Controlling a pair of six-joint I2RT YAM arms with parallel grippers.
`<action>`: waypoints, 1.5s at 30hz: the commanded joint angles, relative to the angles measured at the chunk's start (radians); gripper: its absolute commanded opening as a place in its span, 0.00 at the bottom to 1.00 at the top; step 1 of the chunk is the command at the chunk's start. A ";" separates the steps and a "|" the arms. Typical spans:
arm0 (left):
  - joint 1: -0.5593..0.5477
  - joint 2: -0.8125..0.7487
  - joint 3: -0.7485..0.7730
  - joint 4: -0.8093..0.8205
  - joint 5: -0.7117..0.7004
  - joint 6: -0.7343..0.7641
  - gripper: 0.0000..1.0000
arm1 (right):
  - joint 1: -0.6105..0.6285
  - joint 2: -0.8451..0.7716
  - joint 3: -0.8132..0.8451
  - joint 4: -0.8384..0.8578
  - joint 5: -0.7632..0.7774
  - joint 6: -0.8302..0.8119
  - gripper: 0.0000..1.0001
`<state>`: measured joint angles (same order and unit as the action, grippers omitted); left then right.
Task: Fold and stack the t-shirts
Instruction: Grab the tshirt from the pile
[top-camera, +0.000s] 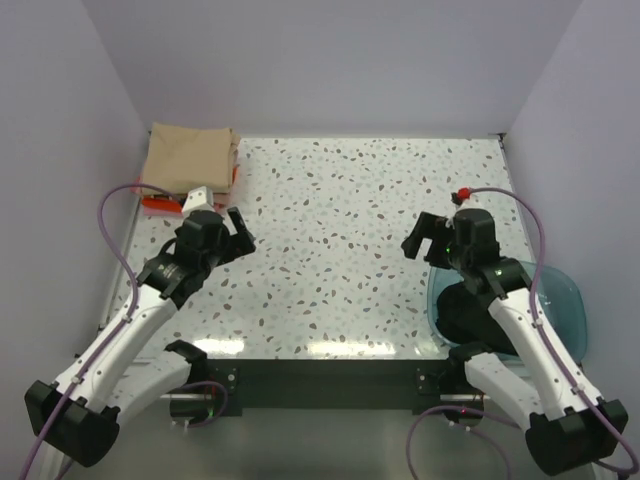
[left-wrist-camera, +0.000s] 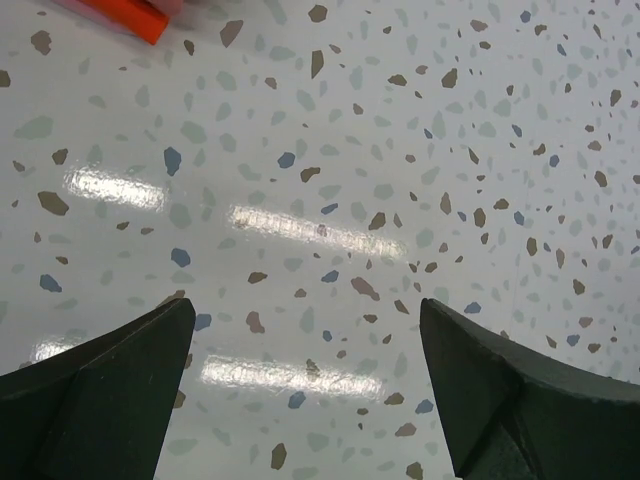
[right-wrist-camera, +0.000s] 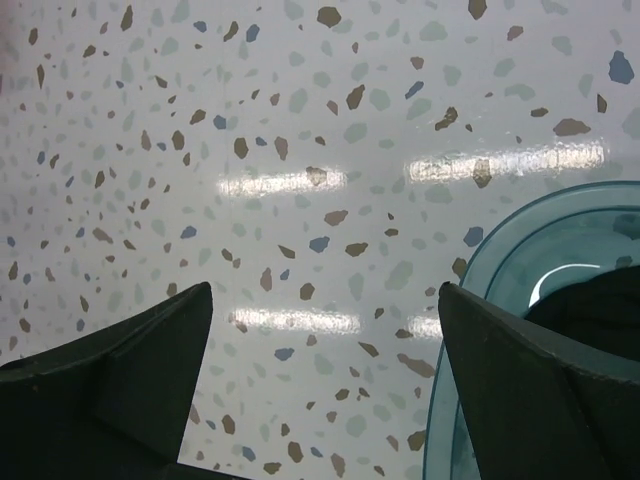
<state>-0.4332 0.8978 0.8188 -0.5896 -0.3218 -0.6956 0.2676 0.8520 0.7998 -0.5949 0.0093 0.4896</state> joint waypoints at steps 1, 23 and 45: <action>-0.001 -0.023 -0.006 0.011 -0.019 0.004 1.00 | -0.002 0.031 0.094 -0.014 0.030 0.026 0.99; -0.001 0.023 -0.050 0.120 0.086 0.076 1.00 | -0.494 0.118 0.017 -0.401 0.339 0.253 0.99; 0.001 0.016 -0.026 0.093 0.069 0.074 1.00 | -0.573 0.012 -0.050 -0.310 0.219 0.238 0.00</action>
<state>-0.4332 0.9371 0.7700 -0.5102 -0.2394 -0.6346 -0.3016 0.9463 0.6258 -0.9005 0.2340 0.7647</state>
